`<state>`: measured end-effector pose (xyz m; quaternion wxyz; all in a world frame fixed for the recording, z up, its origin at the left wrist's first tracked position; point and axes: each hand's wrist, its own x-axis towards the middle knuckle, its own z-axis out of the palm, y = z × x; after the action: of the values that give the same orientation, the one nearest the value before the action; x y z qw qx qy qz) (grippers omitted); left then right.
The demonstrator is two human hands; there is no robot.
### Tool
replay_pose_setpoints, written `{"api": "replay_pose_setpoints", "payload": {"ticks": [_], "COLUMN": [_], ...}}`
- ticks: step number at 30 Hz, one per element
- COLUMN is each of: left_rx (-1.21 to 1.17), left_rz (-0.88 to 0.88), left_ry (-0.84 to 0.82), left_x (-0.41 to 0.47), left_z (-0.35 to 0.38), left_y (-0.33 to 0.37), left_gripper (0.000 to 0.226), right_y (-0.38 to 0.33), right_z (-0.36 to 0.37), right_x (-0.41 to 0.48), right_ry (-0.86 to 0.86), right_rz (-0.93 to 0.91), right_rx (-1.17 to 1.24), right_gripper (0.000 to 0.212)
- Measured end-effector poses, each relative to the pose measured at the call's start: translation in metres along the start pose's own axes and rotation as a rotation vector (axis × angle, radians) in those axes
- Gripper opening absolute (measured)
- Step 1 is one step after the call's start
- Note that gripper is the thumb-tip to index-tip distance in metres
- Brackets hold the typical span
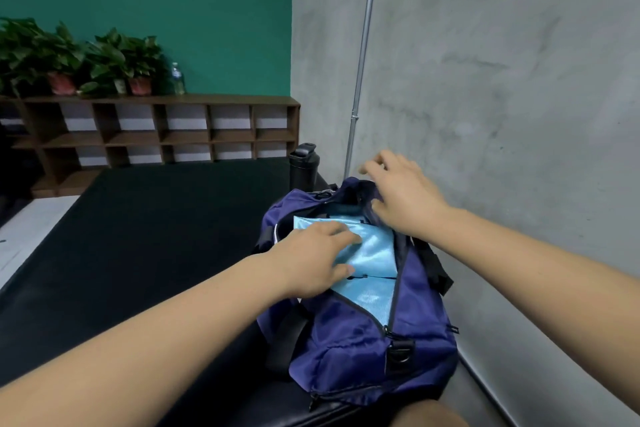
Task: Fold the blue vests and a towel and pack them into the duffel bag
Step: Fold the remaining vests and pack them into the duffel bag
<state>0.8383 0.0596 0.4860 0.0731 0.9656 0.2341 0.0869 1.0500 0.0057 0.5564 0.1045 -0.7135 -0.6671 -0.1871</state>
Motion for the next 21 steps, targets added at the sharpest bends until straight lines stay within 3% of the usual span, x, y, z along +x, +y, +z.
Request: {"api": "replay_pose_setpoints", "payload": {"ticks": [2,4,5,8,15,18,21], "left_rx": [0.059,0.028,0.007,0.04,0.142,0.114,-0.016], "left_rz": [-0.057,-0.11,-0.116,-0.054,-0.068,-0.106,-0.132], "left_ry": [-0.078,-0.152,-0.191,-0.32,-0.473,-0.472,-0.402], "left_x": [0.01,0.02,0.025,0.041,0.054,0.053,0.041], "left_z": [0.008,0.013,0.017,0.026,0.036,0.03,0.007], "left_y": [-0.001,-0.002,-0.003,0.001,0.024,0.023,0.021], "left_gripper": [0.065,0.062,0.06,0.057,0.055,0.055,0.054], "right_y": [0.009,0.014,0.017,0.015,-0.009,-0.015,-0.023], "right_z": [0.0,0.002,0.003,0.001,0.005,0.009,0.008], "right_x": [-0.004,-0.005,-0.005,-0.005,-0.005,-0.005,-0.005], "right_ry": [-0.09,-0.193,-0.209,-0.187,-0.161,-0.165,-0.039], "right_rz": [0.16,0.267,0.282,0.273,0.213,0.215,0.158], "right_rx": [0.079,0.161,0.182,0.206,0.281,0.323,0.325], "right_gripper": [0.042,0.016,0.013,0.028,0.025,0.015,0.018]}}
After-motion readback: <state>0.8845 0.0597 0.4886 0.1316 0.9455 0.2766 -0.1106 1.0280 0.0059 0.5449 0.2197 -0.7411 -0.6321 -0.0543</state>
